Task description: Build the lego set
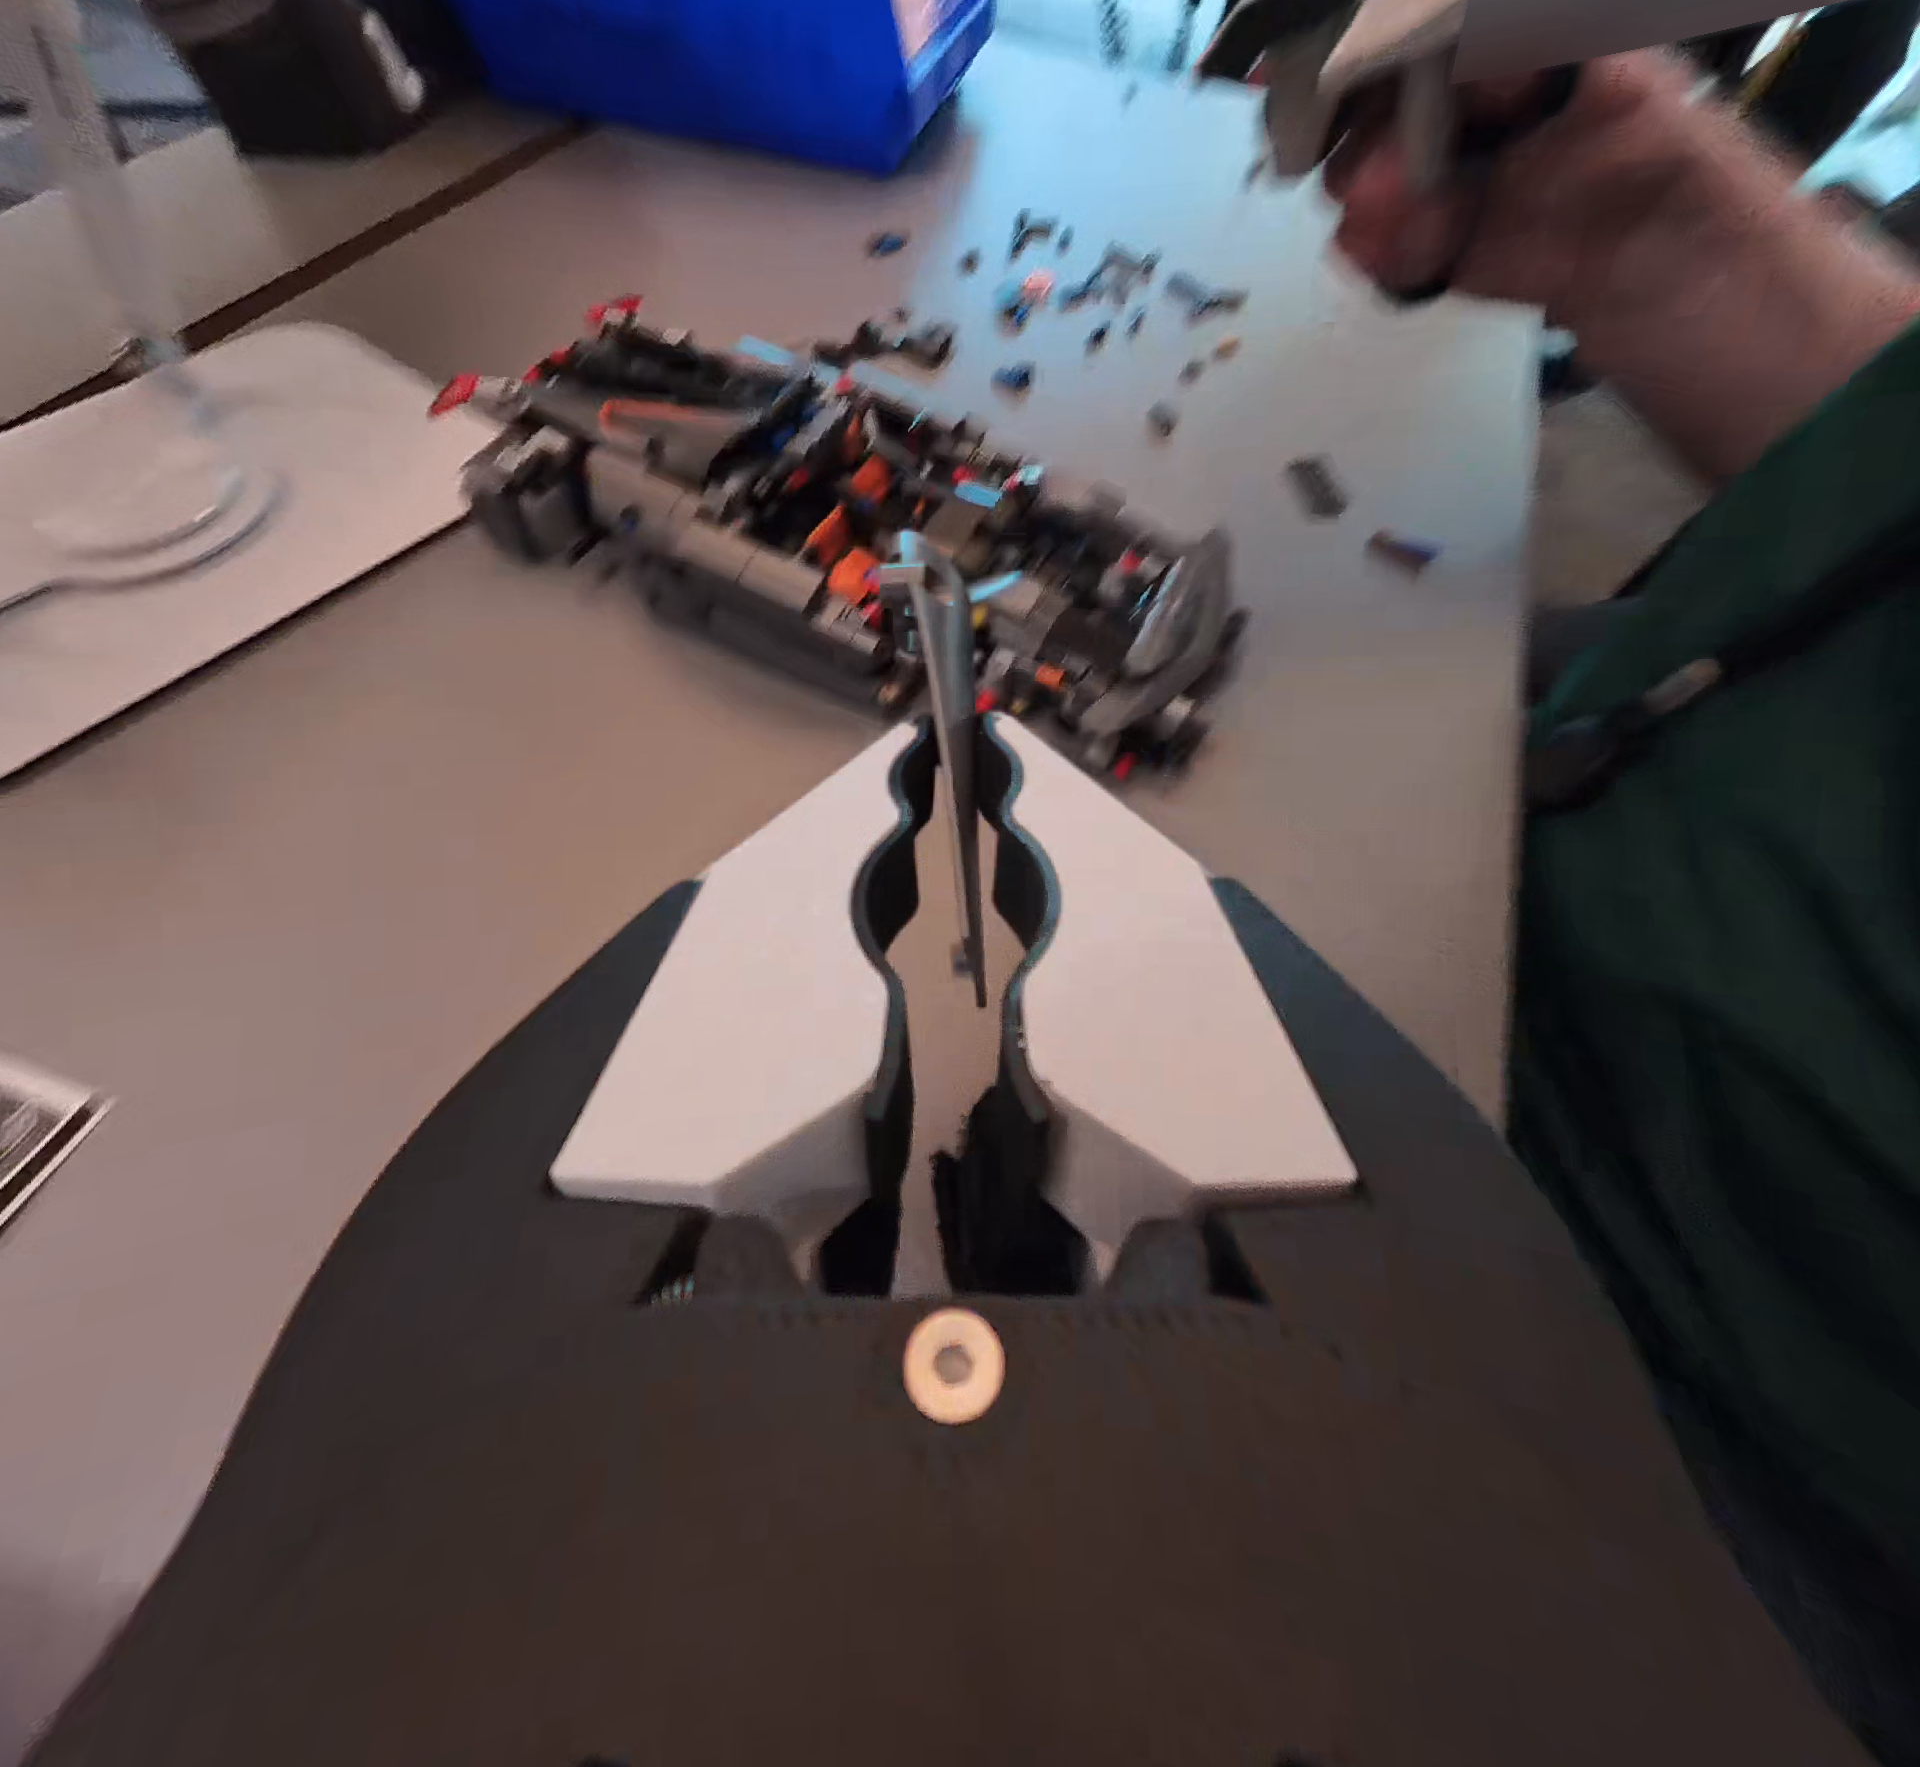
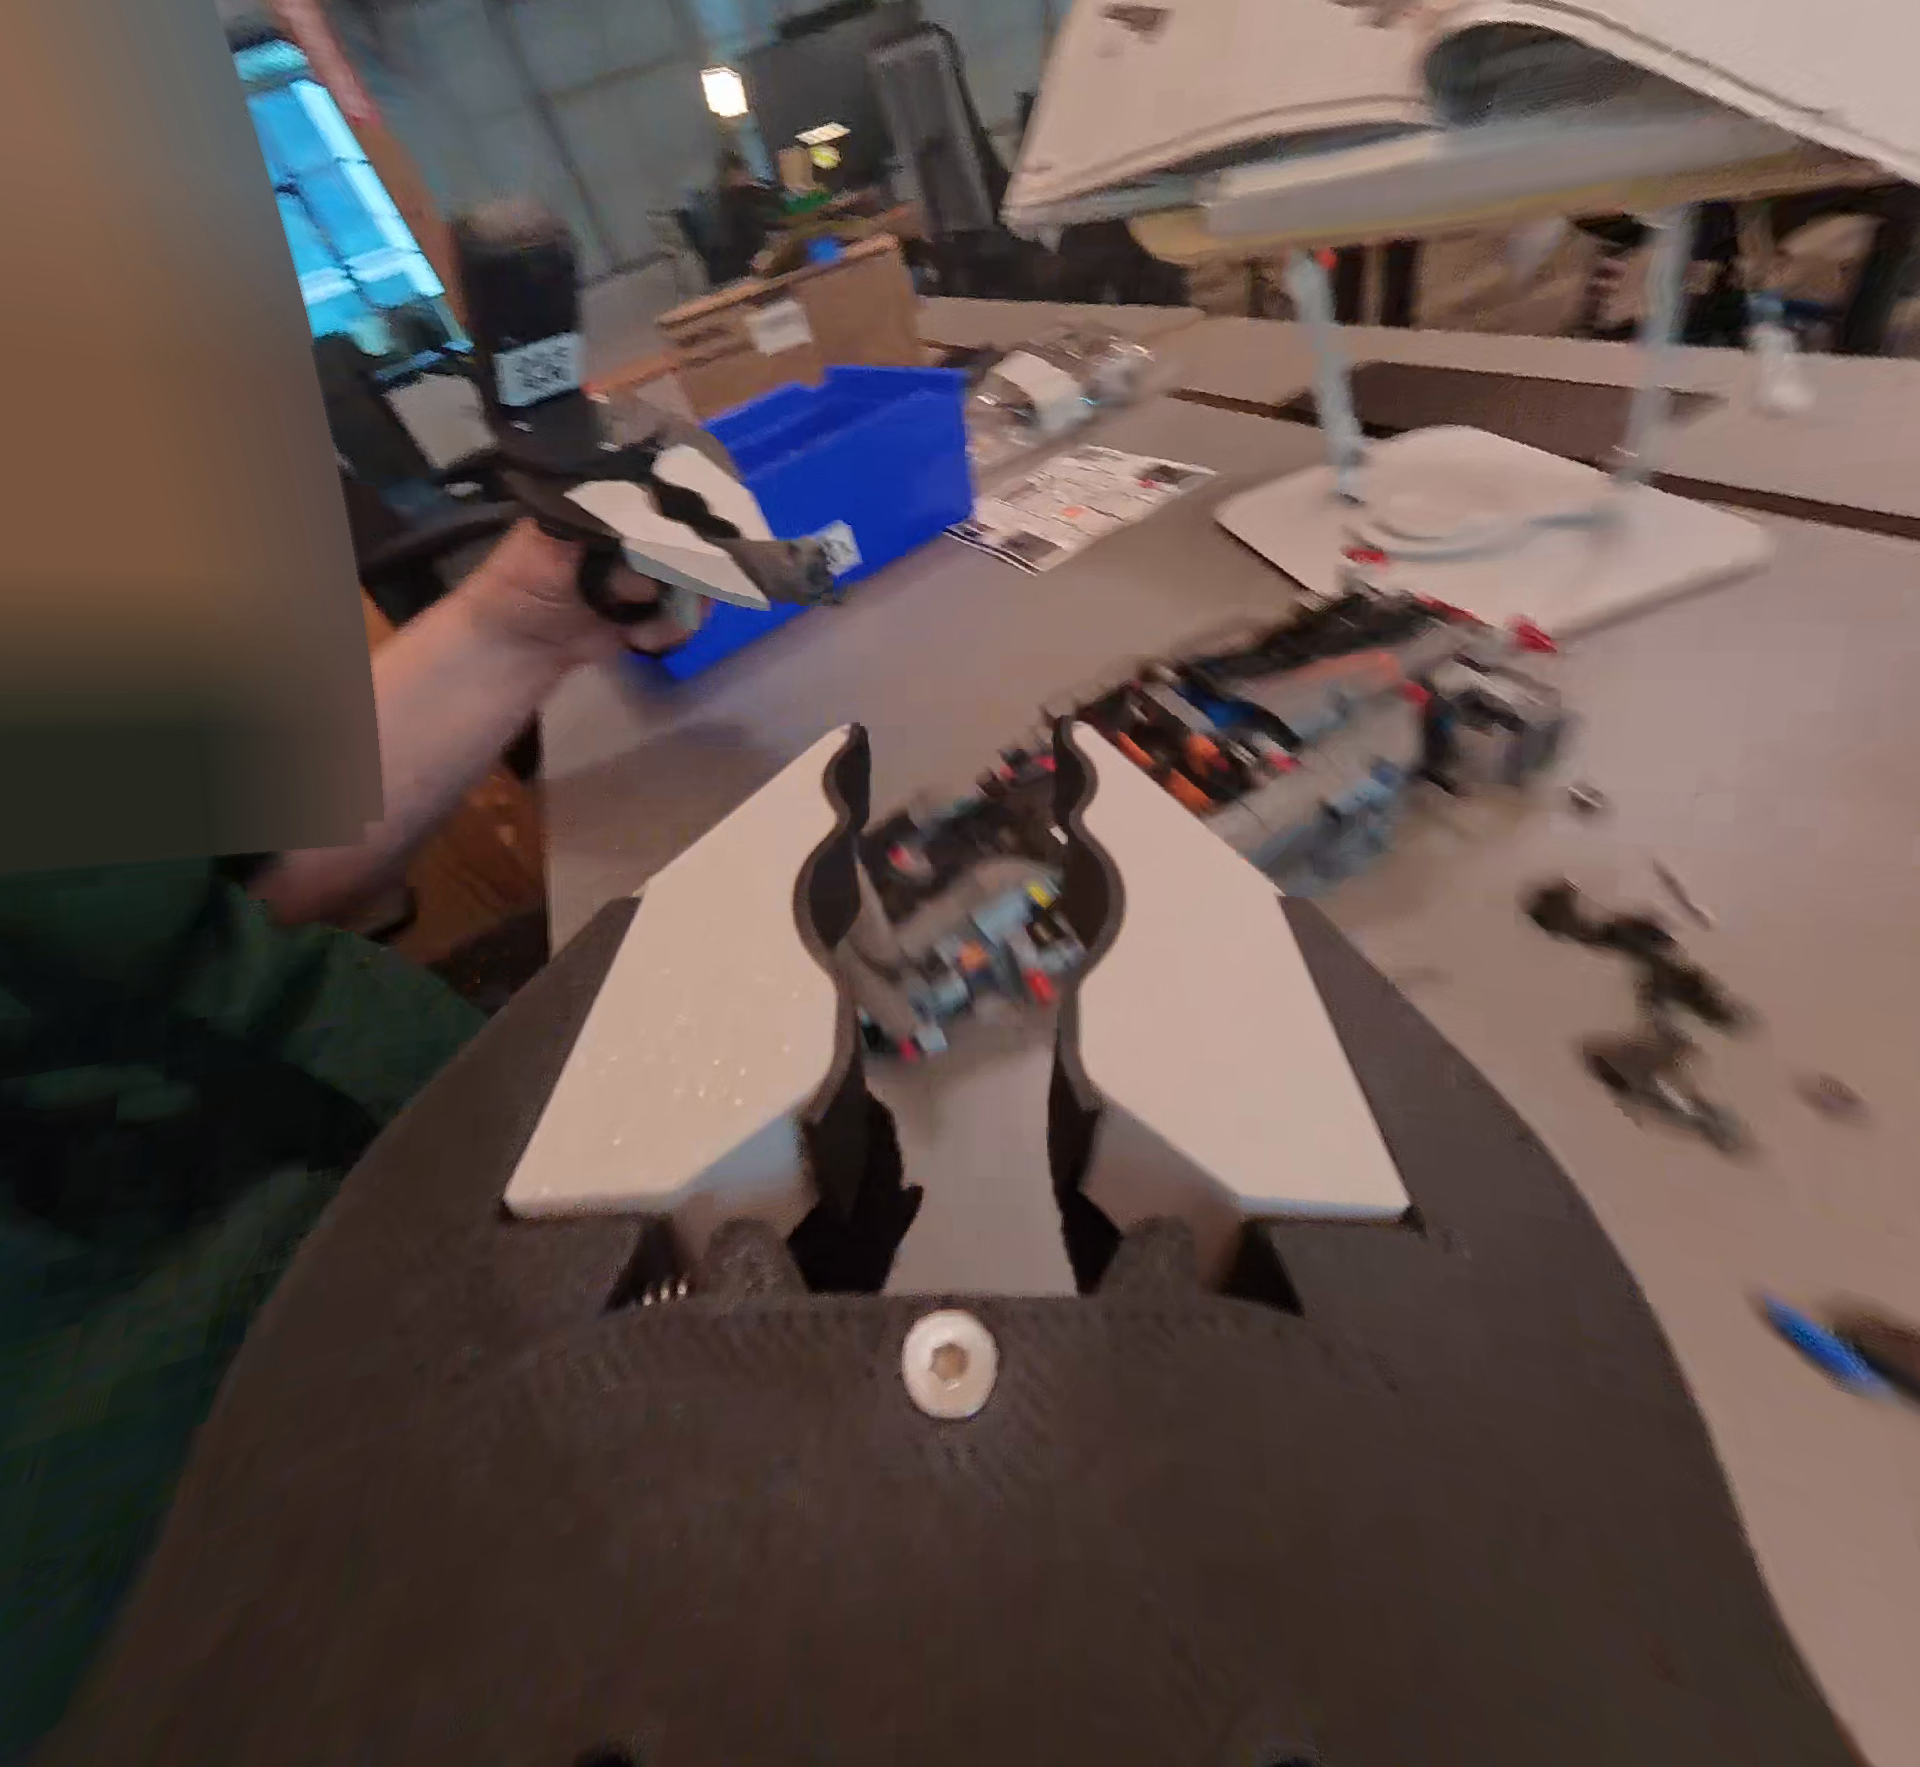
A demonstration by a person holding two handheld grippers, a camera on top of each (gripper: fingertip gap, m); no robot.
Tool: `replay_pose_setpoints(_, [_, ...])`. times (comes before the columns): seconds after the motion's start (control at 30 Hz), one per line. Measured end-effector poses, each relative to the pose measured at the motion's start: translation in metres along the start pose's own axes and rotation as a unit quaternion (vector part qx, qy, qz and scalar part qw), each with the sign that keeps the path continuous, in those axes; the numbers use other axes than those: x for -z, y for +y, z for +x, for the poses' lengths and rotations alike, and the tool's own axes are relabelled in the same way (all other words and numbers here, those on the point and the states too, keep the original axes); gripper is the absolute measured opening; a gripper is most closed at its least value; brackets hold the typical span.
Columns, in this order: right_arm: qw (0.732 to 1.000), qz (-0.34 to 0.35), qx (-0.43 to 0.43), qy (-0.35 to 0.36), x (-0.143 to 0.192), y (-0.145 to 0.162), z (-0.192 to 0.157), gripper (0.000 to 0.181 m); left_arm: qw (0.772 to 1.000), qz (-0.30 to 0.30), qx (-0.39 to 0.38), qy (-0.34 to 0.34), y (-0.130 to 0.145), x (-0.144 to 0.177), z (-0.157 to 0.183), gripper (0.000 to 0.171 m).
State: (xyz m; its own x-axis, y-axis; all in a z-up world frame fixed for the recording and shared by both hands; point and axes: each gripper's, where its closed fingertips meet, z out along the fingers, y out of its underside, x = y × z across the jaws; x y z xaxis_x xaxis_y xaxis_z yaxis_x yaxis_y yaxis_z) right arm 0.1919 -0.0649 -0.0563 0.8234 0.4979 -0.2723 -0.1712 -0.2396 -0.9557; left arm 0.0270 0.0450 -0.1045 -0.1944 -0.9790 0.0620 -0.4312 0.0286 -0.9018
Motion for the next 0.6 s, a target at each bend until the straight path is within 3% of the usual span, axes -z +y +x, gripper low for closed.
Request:
replay_pose_setpoints(0.13, [0.992, -0.114, -0.001, 0.062, 0.059, 0.044, 0.029, 0.028, 0.988, -0.087, -0.059, -0.114, 0.037, -0.002, -0.022, 0.005])
replay_pose_setpoints(0.23, [0.980, -0.185, 0.010, 0.075, 0.076, 0.076, 0.026, 0.028, 0.969, -0.150, -0.111, -0.160, 0.059, -0.003, -0.028, 0.005])
replay_pose_setpoints(0.47, [0.954, -0.287, 0.071, 0.054, 0.066, 0.130, -0.002, 0.029, 0.958, -0.165, -0.117, -0.204, 0.072, 0.002, -0.033, 0.005])
replay_pose_setpoints(0.6, [0.958, -0.266, 0.088, 0.070, 0.030, 0.120, -0.011, 0.040, 0.950, -0.187, -0.120, -0.221, 0.082, 0.000, -0.028, 0.005])
